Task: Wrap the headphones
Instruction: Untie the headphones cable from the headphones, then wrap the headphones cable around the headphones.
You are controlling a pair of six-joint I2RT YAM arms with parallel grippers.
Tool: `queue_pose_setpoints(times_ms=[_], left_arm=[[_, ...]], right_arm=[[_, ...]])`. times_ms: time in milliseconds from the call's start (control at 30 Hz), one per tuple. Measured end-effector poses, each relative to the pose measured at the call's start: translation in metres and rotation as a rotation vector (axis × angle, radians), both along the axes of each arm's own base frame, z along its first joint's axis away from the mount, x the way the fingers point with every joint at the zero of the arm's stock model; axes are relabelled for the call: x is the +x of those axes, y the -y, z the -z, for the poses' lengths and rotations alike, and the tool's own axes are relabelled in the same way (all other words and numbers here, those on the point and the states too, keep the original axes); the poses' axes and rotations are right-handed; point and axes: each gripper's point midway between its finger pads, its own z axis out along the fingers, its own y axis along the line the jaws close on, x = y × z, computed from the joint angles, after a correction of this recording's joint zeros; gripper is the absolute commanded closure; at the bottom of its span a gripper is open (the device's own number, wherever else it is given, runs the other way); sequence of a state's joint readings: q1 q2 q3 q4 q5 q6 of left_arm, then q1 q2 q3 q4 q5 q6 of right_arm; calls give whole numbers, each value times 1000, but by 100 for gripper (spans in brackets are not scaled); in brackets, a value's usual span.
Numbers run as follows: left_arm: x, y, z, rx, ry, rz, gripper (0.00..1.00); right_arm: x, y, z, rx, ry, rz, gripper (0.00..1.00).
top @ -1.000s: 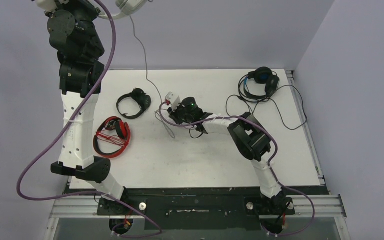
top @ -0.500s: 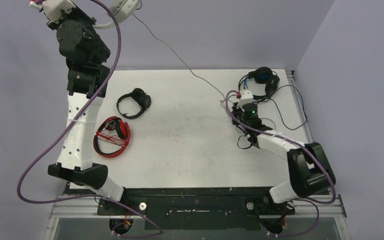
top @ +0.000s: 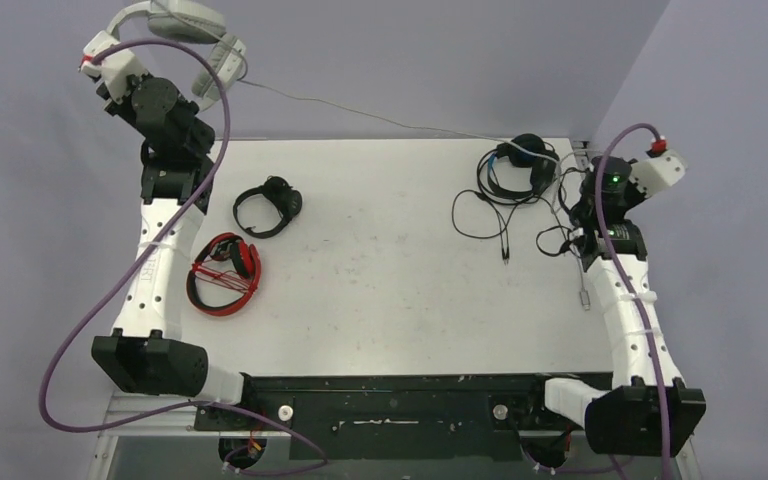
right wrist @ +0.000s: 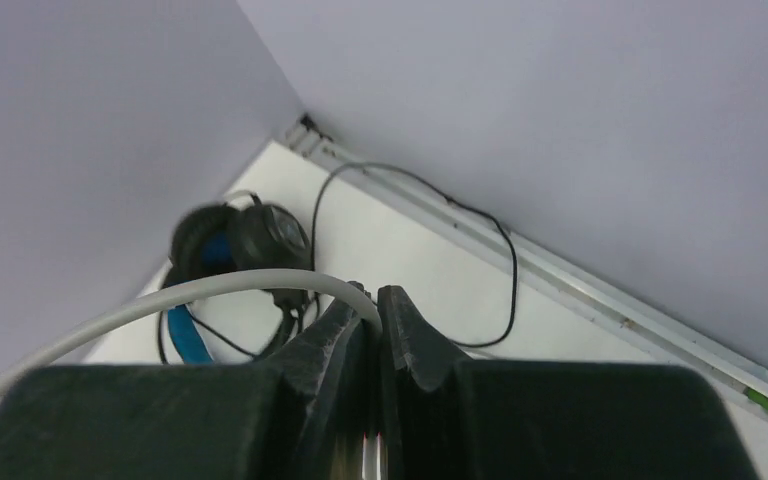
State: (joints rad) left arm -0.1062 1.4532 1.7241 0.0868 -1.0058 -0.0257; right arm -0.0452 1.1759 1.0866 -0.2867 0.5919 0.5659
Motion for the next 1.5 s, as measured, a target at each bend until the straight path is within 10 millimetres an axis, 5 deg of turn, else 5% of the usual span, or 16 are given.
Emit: queue_pose_setpoints(times_ms=[200,300,500,700,733,767,833,1000,1100,1200,1267,1333,1500], left_arm=[[-6,-68,69,-114,-28,-150,100],[-10,-84,97,-158,-58,-192,100],[1,-79,122,-208,-64,-140,100],[10,-72,130,-239,-51,-87,100],[11,-71,131,-242,-51,-82,100],[12,-70,132,-247,-51,-76,100],[14,-68,134,-253,-49,-69,100],[15,-65,136,-257,-52,-60,100],[18,-57,135,-251,-61,-40,100],[25,-39,135,-242,-77,5,100],[31,-19,135,-231,-93,54,100],[38,3,135,-221,-104,114,100],[49,44,134,-208,-120,231,100]], right_arm=[[-44,31,-91,-8,198,183,100],[-63,54,-132,-56,238,285,100],[-95,76,-227,-244,295,409,100],[-153,93,-312,-461,284,660,100],[-160,95,-318,-488,261,704,99],[-168,97,-322,-508,239,746,84],[-177,101,-322,-531,183,815,32],[-180,111,-287,-495,-1,892,4],[-155,97,-280,-488,-33,764,0],[-101,56,-297,-526,69,400,0],[-76,30,-291,-497,145,176,0],[-65,14,-269,-429,169,49,0],[-41,-25,-163,-127,115,-151,0]])
